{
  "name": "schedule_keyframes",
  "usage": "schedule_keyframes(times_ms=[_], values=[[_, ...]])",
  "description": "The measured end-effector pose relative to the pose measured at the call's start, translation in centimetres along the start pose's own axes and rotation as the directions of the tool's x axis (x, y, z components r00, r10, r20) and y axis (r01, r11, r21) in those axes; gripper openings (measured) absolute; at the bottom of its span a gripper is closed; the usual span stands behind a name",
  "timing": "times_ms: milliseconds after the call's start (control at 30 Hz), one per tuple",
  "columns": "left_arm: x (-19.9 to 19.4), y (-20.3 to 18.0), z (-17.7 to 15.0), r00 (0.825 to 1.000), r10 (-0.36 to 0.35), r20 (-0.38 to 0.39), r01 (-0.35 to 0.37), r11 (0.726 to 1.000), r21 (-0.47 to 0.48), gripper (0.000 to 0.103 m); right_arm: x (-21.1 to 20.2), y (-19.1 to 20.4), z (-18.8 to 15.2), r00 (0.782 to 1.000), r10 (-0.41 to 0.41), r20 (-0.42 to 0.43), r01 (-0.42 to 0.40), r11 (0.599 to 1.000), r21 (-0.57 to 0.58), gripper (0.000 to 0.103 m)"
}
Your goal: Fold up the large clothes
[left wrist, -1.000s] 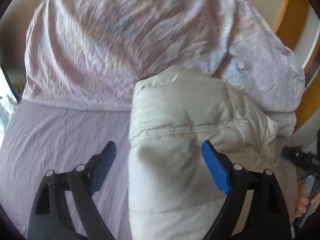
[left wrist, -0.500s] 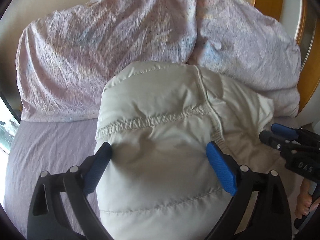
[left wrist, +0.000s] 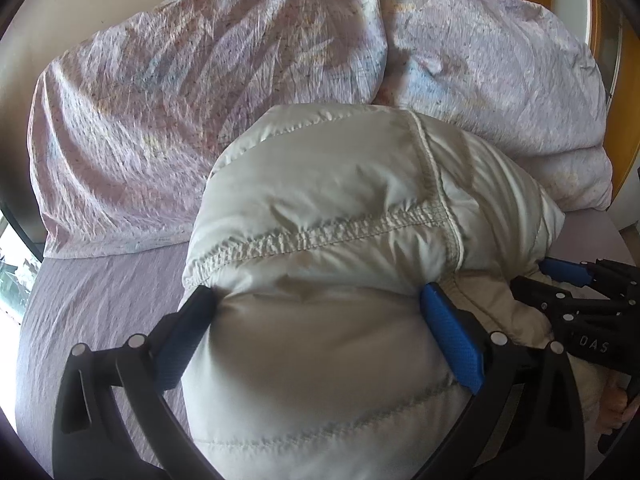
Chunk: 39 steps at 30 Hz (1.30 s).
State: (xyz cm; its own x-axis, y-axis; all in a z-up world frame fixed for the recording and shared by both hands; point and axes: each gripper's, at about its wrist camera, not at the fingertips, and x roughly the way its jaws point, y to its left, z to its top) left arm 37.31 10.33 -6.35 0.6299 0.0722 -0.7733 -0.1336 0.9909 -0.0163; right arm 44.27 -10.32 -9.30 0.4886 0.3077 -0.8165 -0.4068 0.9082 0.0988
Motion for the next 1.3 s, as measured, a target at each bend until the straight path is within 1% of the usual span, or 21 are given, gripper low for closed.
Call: schedule_keyframes(times_ms=[133, 233, 267, 300, 333, 400, 433, 533, 600, 633, 833, 1000, 1067, 1167, 1300], values=[[0.6, 0.1, -0.3, 1.0, -0.004, 0.014, 0.004, 1.0, -0.005, 0.101, 0.1, -0.1, 0.1, 1.0, 0.001, 0.005, -0.001, 1.0, 0.007, 0.056], [0.9, 0.1, -0.4, 1.0, -0.002, 0.01, 0.002, 1.0, -0.012, 0.101, -0.3, -0.4, 1.1, 1.0, 0.009, 0.009, -0.009, 1.0, 0.016, 0.056], [0.9, 0.2, -0.4, 1.0, -0.006, 0.006, 0.006, 1.0, -0.017, 0.101, -1.1, -0.6, 1.4, 0.999, 0.031, 0.033, -0.032, 0.999, 0.033, 0.056], [1.0, 0.3, -0.4, 1.0, -0.009, 0.004, 0.009, 1.0, -0.019, 0.101, -2.1, -1.0, 1.6, 0.995, 0.061, 0.075, -0.065, 0.997, 0.053, 0.055], [1.1, 0.3, -0.3, 1.0, -0.011, 0.002, 0.011, 1.0, -0.021, 0.101, -2.8, -1.2, 2.0, 0.992, 0.069, 0.108, -0.076, 0.995, 0.061, 0.055], [1.1, 0.3, -0.3, 1.0, -0.011, 0.001, 0.011, 1.0, -0.023, 0.101, -3.8, -1.3, 2.9, 0.985, 0.065, 0.161, -0.076, 0.995, 0.059, 0.055], [1.1, 0.3, -0.2, 1.0, -0.011, 0.001, 0.011, 1.0, -0.023, 0.101, -3.9, -1.3, 3.4, 0.984, 0.054, 0.173, -0.063, 0.997, 0.051, 0.055], [1.0, 0.4, -0.2, 1.0, -0.015, 0.003, 0.015, 1.0, -0.026, 0.101, -2.3, -0.5, 4.2, 0.991, 0.012, 0.134, -0.014, 1.0, 0.019, 0.054], [1.0, 0.5, -0.3, 1.0, -0.018, 0.008, 0.018, 0.999, -0.027, 0.101, -0.7, -0.4, 3.9, 0.997, -0.017, 0.076, 0.017, 1.0, 0.005, 0.054], [1.0, 0.5, -0.4, 1.0, -0.018, 0.01, 0.018, 1.0, -0.024, 0.101, -0.1, -0.5, 3.7, 0.998, -0.022, 0.063, 0.022, 1.0, 0.003, 0.054], [1.0, 0.3, -0.5, 1.0, -0.012, 0.019, 0.013, 1.0, -0.016, 0.101, 1.4, -1.0, 3.2, 0.998, -0.009, 0.055, 0.007, 0.999, 0.04, 0.054], [1.1, 0.3, -0.5, 1.0, -0.01, 0.03, 0.01, 1.0, -0.011, 0.101, 2.3, -1.4, 2.7, 0.997, -0.001, 0.078, -0.004, 0.998, 0.057, 0.055], [1.2, 0.3, -0.6, 0.999, -0.004, 0.038, 0.004, 1.0, -0.013, 0.101, 2.8, -1.3, 1.6, 0.994, -0.008, 0.105, 0.002, 0.998, 0.06, 0.055], [1.3, 0.1, -0.6, 0.999, 0.003, 0.043, -0.002, 1.0, -0.011, 0.101, 3.1, -1.2, 1.2, 0.992, -0.02, 0.121, 0.013, 0.998, 0.059, 0.055], [1.2, 0.0, -0.9, 0.999, 0.007, 0.043, -0.007, 1.0, -0.009, 0.101, 3.9, -0.5, 0.6, 0.992, -0.042, 0.119, 0.035, 0.998, 0.061, 0.055]])
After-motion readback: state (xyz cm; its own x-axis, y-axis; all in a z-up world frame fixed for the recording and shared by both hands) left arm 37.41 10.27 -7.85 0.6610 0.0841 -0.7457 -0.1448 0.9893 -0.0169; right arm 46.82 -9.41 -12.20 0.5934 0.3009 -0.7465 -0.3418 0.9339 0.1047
